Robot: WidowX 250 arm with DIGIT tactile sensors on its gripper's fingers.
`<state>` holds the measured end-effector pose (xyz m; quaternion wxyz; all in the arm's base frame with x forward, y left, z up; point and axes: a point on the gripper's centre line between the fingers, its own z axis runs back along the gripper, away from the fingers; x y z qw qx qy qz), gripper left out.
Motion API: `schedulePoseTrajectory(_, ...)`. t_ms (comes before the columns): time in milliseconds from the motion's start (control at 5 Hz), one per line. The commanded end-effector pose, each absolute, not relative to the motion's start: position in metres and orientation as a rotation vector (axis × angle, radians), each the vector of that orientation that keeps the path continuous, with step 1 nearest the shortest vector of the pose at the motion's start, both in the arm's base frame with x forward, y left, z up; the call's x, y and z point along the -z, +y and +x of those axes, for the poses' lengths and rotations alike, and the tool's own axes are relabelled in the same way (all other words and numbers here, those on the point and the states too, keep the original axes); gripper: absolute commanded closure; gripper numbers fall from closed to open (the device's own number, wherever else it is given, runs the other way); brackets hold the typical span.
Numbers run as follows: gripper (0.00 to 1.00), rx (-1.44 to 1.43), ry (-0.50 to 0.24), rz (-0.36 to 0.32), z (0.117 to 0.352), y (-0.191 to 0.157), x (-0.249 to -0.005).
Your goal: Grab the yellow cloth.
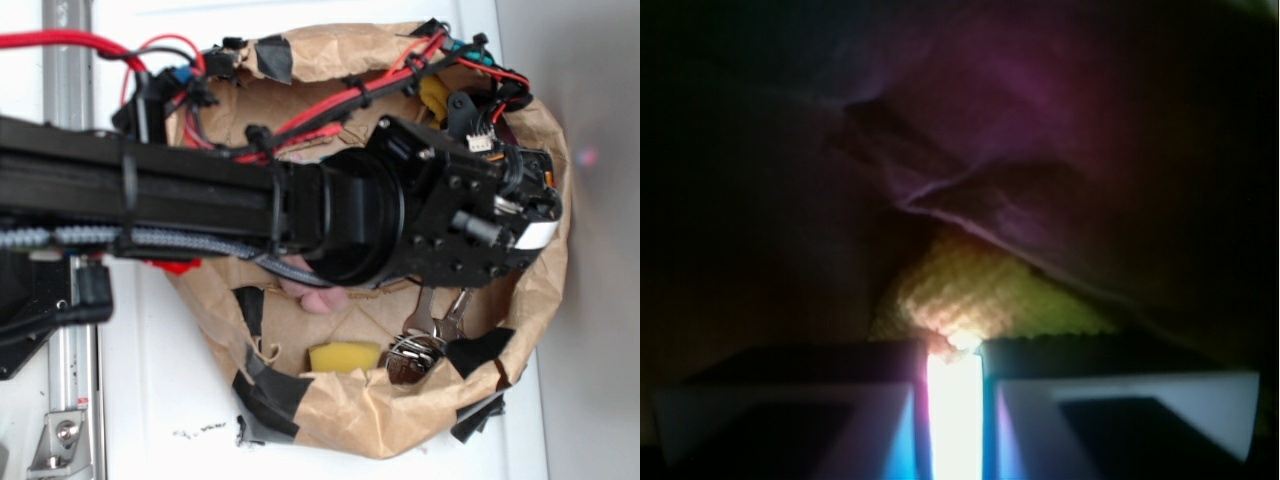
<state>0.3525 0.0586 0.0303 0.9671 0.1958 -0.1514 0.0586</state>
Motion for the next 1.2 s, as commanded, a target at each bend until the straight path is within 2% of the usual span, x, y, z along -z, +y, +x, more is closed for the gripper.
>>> schedulePoseTrajectory(0, 1.0, 0.133, -0.444, 0.099, 0.294, 0.01, -0.116)
schedulePoseTrajectory(200, 1.0, 0.158, -0.458, 0.063, 0.262, -0.001, -0.151)
schedulePoseTrajectory(400, 1.0, 0.172, -0.451, 0.0, 0.248, 0.003, -0.162)
schedulePoseTrajectory(600, 1.0, 0.147, -0.357, 0.013, 0.256, 0.011, -0.161)
schedulePoseTrajectory(800, 1.0, 0.085, -0.304, -0.016, 0.261, 0.027, -0.161)
schedulePoseTrajectory(1000, 1.0, -0.014, -0.25, 0.004, 0.261, 0.043, -0.156)
